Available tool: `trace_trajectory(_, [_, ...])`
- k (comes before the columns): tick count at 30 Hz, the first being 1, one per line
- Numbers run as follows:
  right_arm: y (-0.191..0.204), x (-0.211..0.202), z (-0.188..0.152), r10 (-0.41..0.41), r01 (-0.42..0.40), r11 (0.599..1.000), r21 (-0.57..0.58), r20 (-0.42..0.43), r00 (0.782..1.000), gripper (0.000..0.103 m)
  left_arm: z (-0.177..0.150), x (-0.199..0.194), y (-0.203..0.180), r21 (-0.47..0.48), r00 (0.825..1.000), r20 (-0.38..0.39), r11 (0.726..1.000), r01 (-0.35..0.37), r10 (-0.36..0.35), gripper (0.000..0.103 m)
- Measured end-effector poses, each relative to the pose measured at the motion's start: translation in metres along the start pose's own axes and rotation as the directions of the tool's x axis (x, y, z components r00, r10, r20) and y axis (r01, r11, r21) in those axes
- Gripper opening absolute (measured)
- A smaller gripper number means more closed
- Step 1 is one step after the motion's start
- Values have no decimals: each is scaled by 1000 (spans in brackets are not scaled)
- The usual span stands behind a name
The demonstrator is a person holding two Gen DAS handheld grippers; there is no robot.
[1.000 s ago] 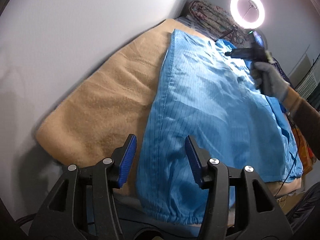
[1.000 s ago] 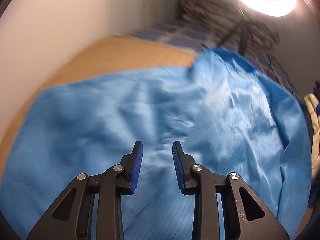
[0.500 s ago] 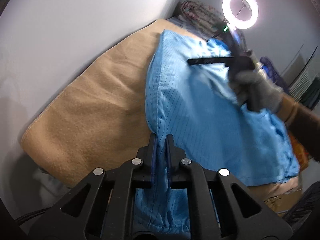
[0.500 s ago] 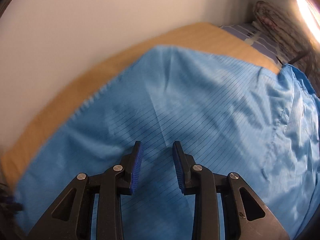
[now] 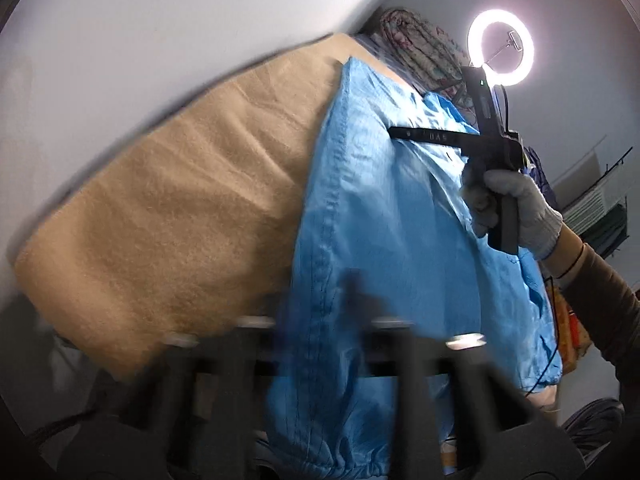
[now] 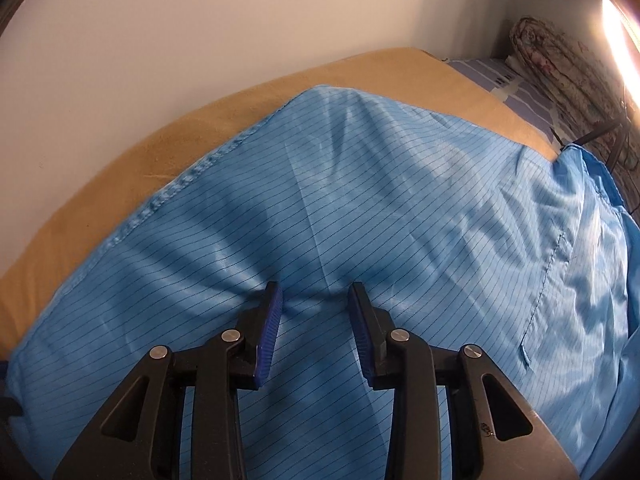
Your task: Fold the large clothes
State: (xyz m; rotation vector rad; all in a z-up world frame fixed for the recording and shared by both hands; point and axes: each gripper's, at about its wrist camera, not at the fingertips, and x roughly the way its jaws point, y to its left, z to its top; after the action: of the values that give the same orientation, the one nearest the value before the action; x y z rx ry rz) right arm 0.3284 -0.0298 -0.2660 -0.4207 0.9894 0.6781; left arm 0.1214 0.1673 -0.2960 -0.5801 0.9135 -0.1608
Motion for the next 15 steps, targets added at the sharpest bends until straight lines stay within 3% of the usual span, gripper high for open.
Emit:
trace_trajectory(5, [-18, 7, 10, 29, -28, 999, 40, -35, 999, 37, 0, -13, -28, 86, 998, 69, 996, -11, 5, 3])
trace_trajectory(7, [-29, 7, 19, 70, -63, 992, 108, -63, 996, 41, -1, -18, -40, 133, 995, 93, 991, -30, 18, 3])
trace_trajectory(10, [-38, 0, 33, 167, -152, 960, 237, -44, 985, 45, -3, -21, -48, 162, 994, 103, 986, -35, 18, 3])
trace_trajectory(12, [-39, -2, 43, 235, -215, 926, 310, -29, 971, 58, -3, -20, -52, 171, 995, 103, 985, -34, 17, 2])
trace_trajectory(15, [-24, 0, 59, 291, -262, 899, 351, -34, 956, 58, -6, -23, -58, 200, 993, 112, 979, -48, 26, 2])
